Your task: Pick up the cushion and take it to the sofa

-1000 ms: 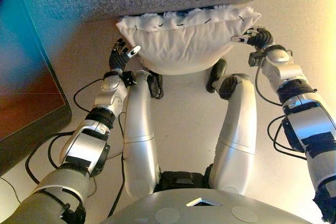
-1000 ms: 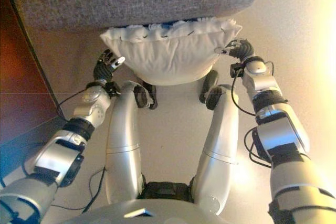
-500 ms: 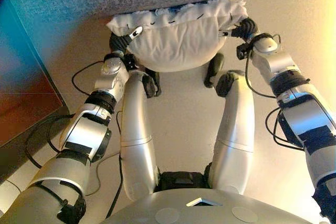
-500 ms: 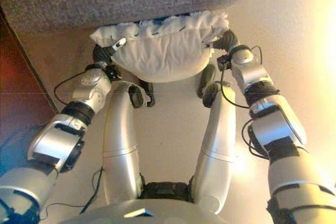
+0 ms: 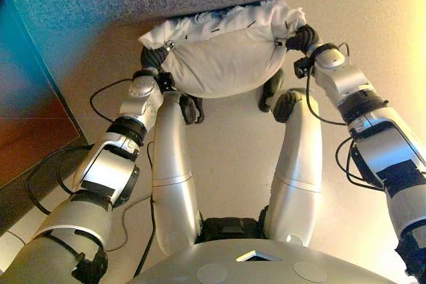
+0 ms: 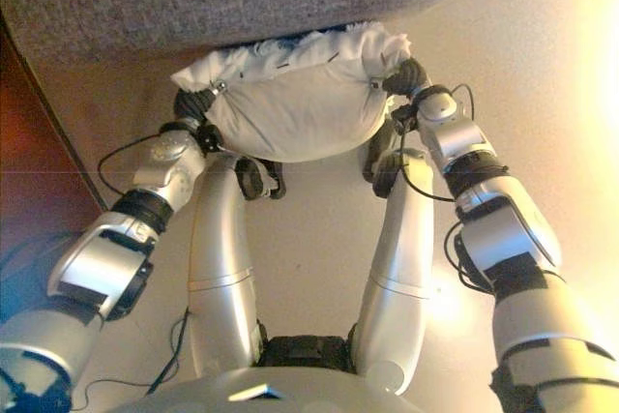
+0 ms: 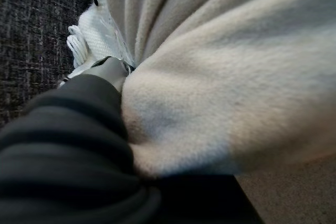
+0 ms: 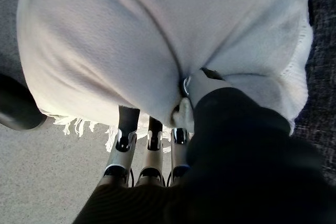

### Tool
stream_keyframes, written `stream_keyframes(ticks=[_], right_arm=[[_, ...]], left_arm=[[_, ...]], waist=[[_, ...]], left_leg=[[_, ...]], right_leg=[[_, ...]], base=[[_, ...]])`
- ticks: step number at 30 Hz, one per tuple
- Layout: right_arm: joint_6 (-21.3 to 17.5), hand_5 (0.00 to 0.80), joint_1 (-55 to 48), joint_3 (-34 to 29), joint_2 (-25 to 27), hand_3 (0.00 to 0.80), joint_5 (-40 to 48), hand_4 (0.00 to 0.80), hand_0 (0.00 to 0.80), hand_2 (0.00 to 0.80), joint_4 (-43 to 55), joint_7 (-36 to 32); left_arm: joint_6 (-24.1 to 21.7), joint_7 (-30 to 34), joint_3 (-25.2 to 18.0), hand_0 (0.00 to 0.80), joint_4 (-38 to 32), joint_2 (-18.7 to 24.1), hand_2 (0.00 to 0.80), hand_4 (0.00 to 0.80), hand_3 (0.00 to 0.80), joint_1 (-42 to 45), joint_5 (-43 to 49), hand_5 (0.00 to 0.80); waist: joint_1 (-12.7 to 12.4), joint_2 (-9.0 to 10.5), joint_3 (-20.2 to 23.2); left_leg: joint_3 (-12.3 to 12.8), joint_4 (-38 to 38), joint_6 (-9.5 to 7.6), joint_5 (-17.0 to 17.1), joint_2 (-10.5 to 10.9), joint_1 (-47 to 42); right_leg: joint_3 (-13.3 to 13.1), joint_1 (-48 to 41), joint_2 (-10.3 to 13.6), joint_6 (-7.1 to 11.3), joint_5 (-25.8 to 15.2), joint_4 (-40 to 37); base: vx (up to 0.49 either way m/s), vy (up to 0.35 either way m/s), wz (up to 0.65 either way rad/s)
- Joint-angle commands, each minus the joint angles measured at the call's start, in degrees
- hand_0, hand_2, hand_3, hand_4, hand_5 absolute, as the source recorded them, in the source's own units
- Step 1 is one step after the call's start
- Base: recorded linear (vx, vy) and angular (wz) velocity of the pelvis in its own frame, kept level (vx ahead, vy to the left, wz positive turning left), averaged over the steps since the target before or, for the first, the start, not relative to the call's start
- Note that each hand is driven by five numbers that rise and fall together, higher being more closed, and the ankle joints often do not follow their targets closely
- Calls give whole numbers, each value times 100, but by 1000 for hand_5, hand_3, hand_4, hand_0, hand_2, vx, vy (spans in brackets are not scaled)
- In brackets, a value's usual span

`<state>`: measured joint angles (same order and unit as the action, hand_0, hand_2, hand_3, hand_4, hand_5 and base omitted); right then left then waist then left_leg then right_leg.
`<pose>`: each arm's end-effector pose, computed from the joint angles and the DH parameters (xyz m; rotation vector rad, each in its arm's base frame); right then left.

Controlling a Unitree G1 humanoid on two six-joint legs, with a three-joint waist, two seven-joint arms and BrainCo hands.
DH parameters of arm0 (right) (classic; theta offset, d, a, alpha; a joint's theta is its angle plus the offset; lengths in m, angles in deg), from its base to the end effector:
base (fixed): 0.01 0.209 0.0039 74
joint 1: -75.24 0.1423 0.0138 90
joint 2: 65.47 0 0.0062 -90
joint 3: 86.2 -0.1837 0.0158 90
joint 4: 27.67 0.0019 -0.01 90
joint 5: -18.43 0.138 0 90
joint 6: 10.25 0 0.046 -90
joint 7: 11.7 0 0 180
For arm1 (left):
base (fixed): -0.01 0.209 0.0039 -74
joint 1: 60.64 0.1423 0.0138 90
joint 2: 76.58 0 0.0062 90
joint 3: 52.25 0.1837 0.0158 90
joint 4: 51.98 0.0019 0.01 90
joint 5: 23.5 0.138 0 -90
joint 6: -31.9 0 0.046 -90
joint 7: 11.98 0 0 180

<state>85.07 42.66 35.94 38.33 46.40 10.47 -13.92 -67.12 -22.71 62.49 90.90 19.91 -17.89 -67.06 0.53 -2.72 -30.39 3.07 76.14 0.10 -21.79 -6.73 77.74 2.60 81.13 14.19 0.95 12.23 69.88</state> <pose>0.3566 -0.1901 0.1529 -0.3860 0.1236 0.1516 0.3377 0.1779 0.1010 -0.0801 0.0494 0.0881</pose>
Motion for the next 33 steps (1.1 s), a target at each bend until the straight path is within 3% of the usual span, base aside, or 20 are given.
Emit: stream_keyframes(ticks=[1,6,13,20,23,25,30,33], right_arm=[[-298,800,-79,19,-427,800,353,800,800,800,679,-167],[-724,800,-395,-166,-471,800,489,800,800,800,965,159],[-1524,800,-1477,-739,-681,800,371,800,800,800,1949,489],[-1797,800,-2658,-1237,-846,800,420,800,800,800,2756,517],[-1965,800,-3338,-1518,-848,800,394,800,800,800,3126,352],[-1887,800,-3640,-1679,-802,800,535,800,800,800,3313,171],[-1436,800,-4007,-1989,-761,800,847,800,800,800,3657,119],[-1426,800,-4277,-2005,-874,800,738,800,800,800,3947,31]], left_arm=[[-320,429,-36,800,-708,-385,800,800,800,-130,-2,800],[-707,443,-96,800,-937,-444,800,800,800,110,40,800],[-1384,372,-362,800,-1653,-640,800,800,800,937,384,800],[-1425,354,-659,800,-2619,-572,800,800,800,1743,482,800],[-1199,457,-781,800,-3141,-460,800,800,800,2243,552,800],[-1047,507,-833,800,-3402,-425,800,800,800,2518,639,800],[-733,687,-1043,800,-3874,-291,800,800,800,2899,628,800],[-588,752,-1229,800,-4115,-213,800,800,800,3184,576,800]], waist=[[-20,-193,60],[4,-160,60],[33,-49,60],[12,88,60],[-48,204,146],[-65,285,346],[-114,404,733],[-93,467,1033]], left_leg=[[263,-564,-81,361,161,-195],[239,-885,-20,409,123,-521],[362,-2041,115,629,102,-1704],[338,-3732,227,1128,313,-3504],[252,-4390,256,1304,408,-4395],[235,-4799,231,1562,462,-4761],[281,-5475,219,1725,501,-5590],[349,-5867,211,1774,489,-6088]], right_leg=[[-138,-523,-81,107,12,-323],[-125,-824,-170,148,-73,-600],[87,-1936,-188,431,-334,-1546],[416,-3675,-96,597,-694,-3105],[534,-4613,-100,663,-827,-3867],[657,-5067,-62,623,-1026,-4369],[797,-5981,-62,655,-1105,-5055],[780,-6492,-193,667,-1174,-5512]], base=[[0,0,0],[-5,-21,-3],[-2,-27,-9],[89,-40,4],[202,-62,3],[114,-42,9],[135,-38,6],[141,-17,-5]])
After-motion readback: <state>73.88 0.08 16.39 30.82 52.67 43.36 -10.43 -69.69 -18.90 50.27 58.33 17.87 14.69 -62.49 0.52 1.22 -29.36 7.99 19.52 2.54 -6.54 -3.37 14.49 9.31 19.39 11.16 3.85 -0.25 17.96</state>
